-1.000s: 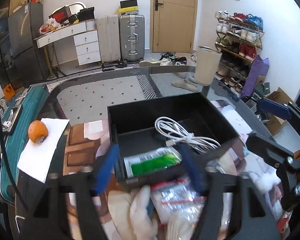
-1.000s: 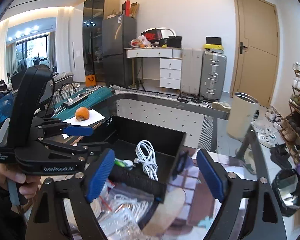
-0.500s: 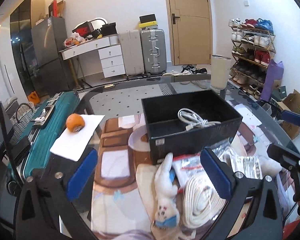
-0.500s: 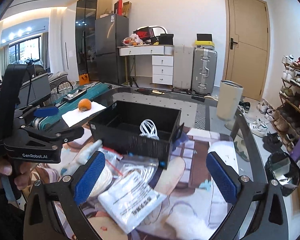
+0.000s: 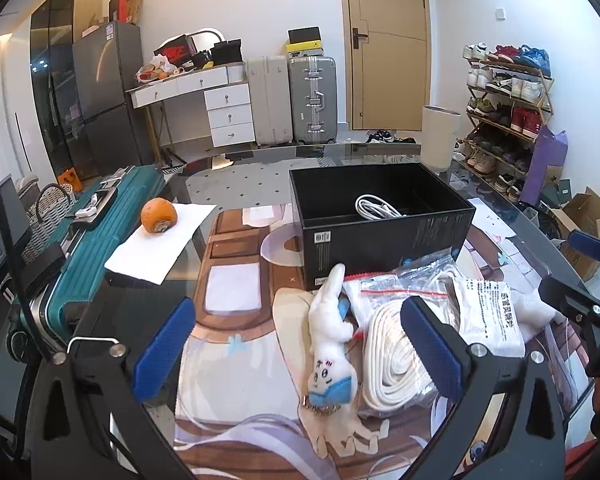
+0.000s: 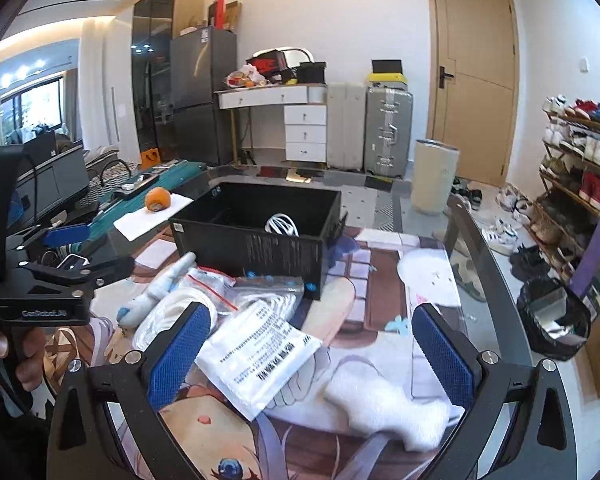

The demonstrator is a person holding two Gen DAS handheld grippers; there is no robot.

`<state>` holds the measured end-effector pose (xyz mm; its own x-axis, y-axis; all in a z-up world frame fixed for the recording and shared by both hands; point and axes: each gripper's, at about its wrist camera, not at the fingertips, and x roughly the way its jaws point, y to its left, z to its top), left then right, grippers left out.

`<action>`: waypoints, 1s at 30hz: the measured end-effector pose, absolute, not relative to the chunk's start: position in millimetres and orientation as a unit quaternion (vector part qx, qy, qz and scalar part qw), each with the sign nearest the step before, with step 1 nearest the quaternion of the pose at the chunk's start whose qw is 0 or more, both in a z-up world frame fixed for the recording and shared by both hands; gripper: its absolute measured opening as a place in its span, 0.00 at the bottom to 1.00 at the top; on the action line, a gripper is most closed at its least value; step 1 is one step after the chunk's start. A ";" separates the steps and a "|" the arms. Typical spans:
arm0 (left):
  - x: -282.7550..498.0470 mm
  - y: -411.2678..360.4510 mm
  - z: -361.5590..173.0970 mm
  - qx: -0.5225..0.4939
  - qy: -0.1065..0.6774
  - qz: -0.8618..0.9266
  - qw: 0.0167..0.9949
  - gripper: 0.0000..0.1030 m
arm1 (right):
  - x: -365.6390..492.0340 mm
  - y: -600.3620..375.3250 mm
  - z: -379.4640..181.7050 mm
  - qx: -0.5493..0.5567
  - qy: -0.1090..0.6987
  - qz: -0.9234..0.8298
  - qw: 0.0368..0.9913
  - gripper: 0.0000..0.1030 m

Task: Organize soft objects
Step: 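Pull both tools back out of the black box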

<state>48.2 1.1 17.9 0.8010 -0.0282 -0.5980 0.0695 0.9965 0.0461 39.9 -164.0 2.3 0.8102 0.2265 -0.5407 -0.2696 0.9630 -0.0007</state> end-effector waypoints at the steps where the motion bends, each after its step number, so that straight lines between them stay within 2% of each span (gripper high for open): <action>1: 47.2 1.1 17.1 0.035 0.315 -0.025 0.948 1.00 | 38.5 -165.3 1.4 -0.037 0.282 0.126 0.950 0.99; 30: 41.8 -8.1 -10.8 0.057 0.330 -0.003 0.942 1.00 | 41.7 -204.3 -26.4 -0.015 0.339 0.075 0.938 0.99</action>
